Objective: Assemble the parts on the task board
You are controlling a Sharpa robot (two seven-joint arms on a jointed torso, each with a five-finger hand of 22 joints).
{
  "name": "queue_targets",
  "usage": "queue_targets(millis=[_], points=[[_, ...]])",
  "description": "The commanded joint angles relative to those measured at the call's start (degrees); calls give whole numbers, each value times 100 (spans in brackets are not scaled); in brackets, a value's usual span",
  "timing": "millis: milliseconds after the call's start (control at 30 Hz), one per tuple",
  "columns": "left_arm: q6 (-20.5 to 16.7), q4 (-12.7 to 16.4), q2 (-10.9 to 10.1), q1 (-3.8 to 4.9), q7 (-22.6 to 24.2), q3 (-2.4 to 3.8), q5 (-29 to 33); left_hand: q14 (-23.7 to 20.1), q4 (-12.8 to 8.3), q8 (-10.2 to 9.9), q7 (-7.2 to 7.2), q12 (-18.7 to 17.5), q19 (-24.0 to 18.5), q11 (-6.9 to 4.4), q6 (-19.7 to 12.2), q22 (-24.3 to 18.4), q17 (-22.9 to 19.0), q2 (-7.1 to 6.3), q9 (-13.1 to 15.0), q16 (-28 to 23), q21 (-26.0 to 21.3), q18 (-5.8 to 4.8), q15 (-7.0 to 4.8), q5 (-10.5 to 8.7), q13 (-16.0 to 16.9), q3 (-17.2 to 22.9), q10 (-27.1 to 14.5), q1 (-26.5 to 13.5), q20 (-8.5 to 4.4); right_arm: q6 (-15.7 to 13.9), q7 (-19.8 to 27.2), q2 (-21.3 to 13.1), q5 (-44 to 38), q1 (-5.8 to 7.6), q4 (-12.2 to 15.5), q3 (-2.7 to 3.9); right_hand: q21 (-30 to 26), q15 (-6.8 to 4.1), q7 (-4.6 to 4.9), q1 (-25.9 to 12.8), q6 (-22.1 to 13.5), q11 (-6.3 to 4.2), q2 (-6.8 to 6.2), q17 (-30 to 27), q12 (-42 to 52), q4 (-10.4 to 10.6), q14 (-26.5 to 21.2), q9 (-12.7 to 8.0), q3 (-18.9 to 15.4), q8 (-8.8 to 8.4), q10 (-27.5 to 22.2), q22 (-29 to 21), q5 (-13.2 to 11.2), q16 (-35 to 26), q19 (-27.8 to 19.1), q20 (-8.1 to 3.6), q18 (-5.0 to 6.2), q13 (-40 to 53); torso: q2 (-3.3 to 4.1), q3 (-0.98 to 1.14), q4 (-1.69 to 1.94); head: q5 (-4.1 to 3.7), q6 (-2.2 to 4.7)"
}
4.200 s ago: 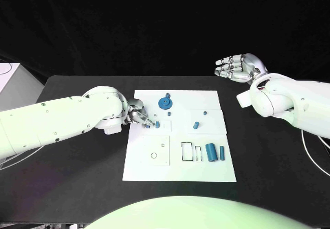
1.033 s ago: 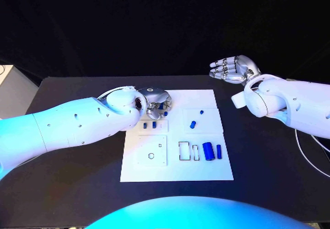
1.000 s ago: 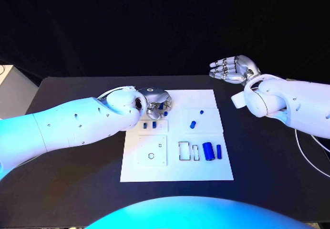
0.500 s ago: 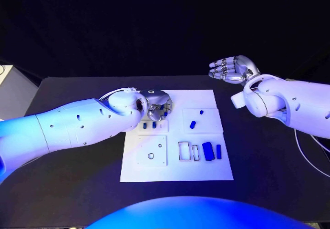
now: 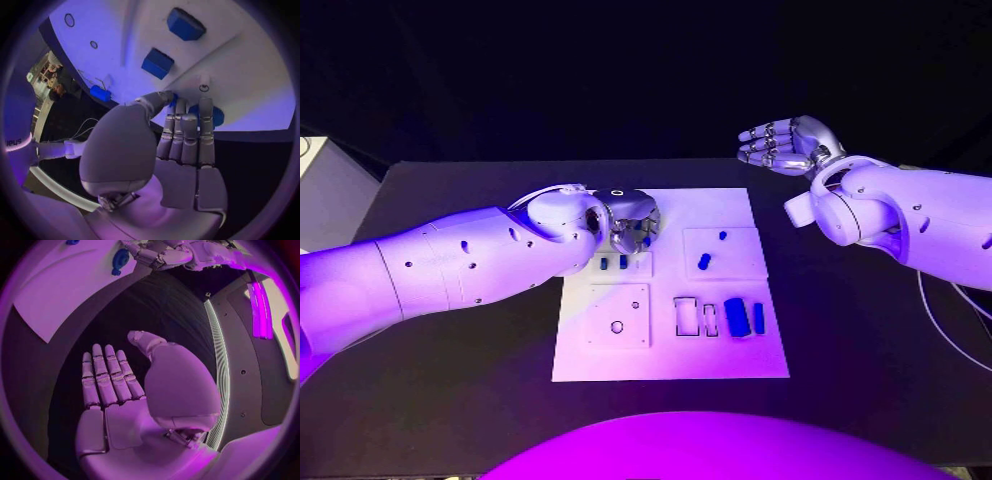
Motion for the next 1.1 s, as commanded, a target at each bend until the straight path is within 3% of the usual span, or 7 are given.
queue_targets(millis=[33, 200, 500, 833, 1100], points=[[-65, -4, 9, -7, 47, -3, 34, 216, -127, -104, 28, -166, 169, -15, 140, 177, 222, 139, 63, 119, 180, 21, -11, -590, -42, 176, 232, 82, -17, 89, 69, 0, -14, -2, 11, 0, -17, -16, 419, -15, 47, -8, 47, -5, -5, -12, -23, -9, -6, -33, 37, -5, 27, -9, 23, -4, -52, -2, 2, 2, -1, 4, 1], [-215, -1, 3, -8, 71, -3, 39, 484, -186, -132, 29, -226, 428, -42, 327, 427, 559, 180, 127, 248, 416, -34, -37, -692, -22, 326, 417, 52, -33, 91, 68, 1, -14, -2, 11, 0, -17, -16, 419, -15, 47, -8, 47, -5, -5, -12, -23, -9, -6, -33, 37, -5, 27, -9, 23, -4, -52, -2, 0, 2, -1, 3, 1], [-515, 192, -151, -21, 162, 13, 201, 617, -256, -200, 30, -307, 560, -42, 390, 541, 687, 162, 166, 295, 534, -59, -49, -706, -5, 457, 491, 24, -55, 95, 69, 3, -14, -2, 9, 0, -17, -16, 419, -15, 47, -8, 47, -5, -5, -12, -23, -9, -6, -33, 37, -5, 27, -9, 23, -4, -52, -2, 1, -3, 0, 1, 1], [-448, 602, -602, -17, 139, 271, 569, 618, -258, -244, 41, -365, 554, -37, 400, 539, 660, 117, 182, 291, 534, -61, -41, -720, -2, 465, 508, -47, -51, 95, 64, -15, -14, -2, 9, 0, -18, -15, 419, -22, 52, -8, 56, -12, -7, -8, -24, -12, -3, -37, 40, -14, 30, -10, 13, -4, -52, -3, -8, 1, 10, 11, 1], [-263, 666, -894, -11, 67, 336, 714, 580, -241, -272, 38, -417, 496, -38, 420, 495, 586, 84, 200, 274, 488, -50, -40, -725, -2, 459, 529, -117, -42, 94, 57, -32, -14, -2, 7, 0, -18, -15, 419, -22, 52, -8, 56, -12, -7, -8, -24, -12, -3, -37, 40, -14, 30, -10, 13, -4, -52, -3, 0, -2, 8, 20, 1]])
